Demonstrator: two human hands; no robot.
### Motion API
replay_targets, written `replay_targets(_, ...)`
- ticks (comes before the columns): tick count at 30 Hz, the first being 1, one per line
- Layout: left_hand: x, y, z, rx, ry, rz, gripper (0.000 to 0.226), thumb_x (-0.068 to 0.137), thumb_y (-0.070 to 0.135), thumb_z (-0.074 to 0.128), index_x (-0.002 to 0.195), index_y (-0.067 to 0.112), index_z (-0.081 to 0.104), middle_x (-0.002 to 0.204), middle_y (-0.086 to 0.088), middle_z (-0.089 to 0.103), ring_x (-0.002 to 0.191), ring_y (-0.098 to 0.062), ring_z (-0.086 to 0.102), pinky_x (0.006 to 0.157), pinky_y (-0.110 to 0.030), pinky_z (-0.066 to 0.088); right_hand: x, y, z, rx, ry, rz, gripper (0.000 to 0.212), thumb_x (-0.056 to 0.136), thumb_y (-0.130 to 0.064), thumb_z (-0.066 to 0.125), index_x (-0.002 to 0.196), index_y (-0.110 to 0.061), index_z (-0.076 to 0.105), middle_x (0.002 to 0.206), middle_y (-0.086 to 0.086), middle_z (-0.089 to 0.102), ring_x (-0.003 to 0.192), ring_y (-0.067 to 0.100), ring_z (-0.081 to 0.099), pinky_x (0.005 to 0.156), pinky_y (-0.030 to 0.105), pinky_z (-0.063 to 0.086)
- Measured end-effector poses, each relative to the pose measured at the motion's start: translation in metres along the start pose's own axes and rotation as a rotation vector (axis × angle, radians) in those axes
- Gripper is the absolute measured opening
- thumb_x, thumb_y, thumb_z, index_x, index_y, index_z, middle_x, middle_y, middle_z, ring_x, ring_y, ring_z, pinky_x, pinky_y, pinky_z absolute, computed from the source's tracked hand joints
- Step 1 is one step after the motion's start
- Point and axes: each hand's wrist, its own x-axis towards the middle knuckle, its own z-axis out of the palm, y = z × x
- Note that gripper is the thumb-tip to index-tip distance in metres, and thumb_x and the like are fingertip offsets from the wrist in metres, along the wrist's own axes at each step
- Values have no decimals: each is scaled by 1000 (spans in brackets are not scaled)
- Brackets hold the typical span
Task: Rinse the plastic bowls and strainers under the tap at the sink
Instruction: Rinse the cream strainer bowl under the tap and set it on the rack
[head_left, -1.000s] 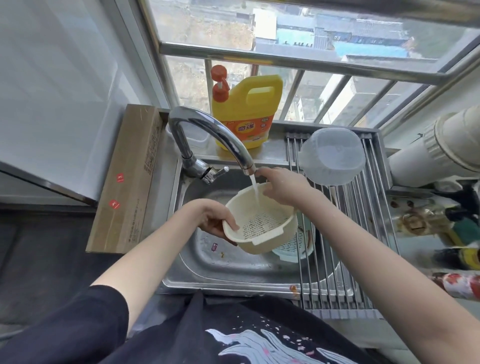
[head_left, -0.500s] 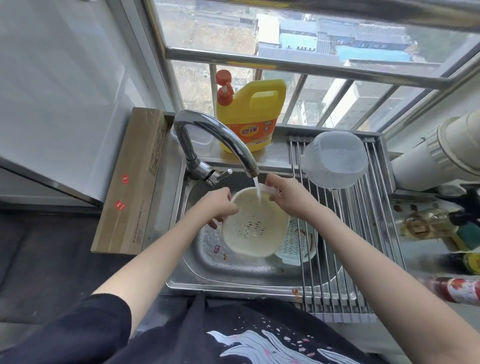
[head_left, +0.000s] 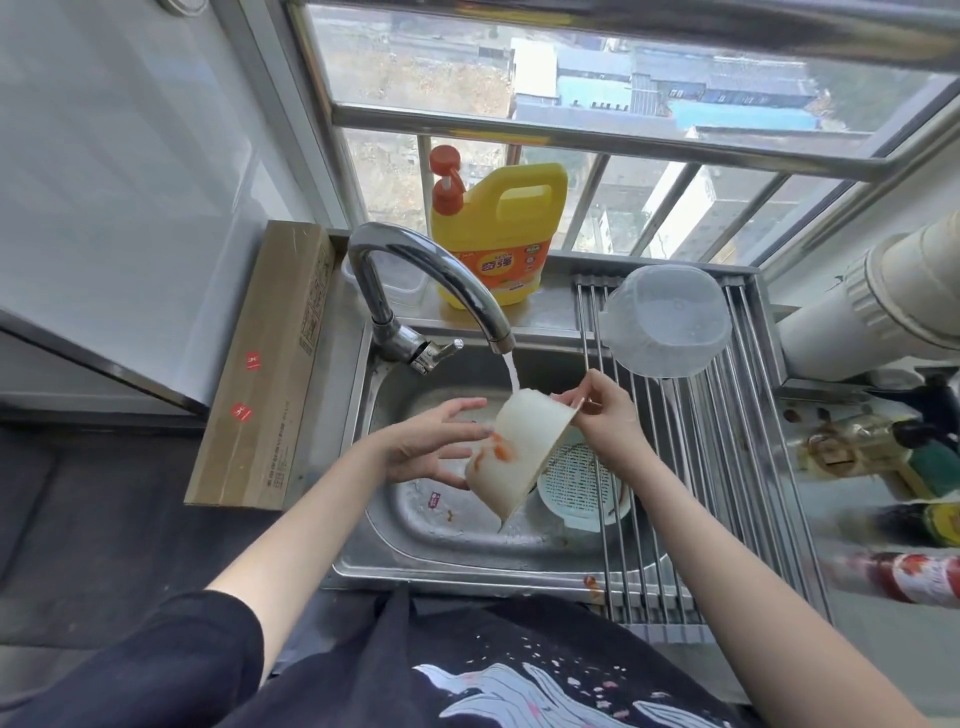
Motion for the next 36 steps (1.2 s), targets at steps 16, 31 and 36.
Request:
replay_targets(16,-6,19,18,265,132,122,54,87,34,65,137,34,45,130,8,55,118,-12,52,96,-37,45,7,30,9,346,0,370,23,83,9,63,99,-3,51,102,16,64,107,37,60,80,48,57)
replay_targets(31,3,11,40,727,510,469,79,59,16,81,129,24,46,111,4,59,104,-18,56,79,-24,43,14,2,17,296,71,326,43,84,10,36,116,-12,55,115,15,57,101,23,52,79,32,47)
replay_targets(36,3,9,39,797,660,549,74,56,22,81,123,24,49,111,2,63,99,-18,59,79,-29,47,9,-31,29,103,-59,-6,48,88,-17,38,134,-17,53,139,1,50,134,16,39,112,39,31)
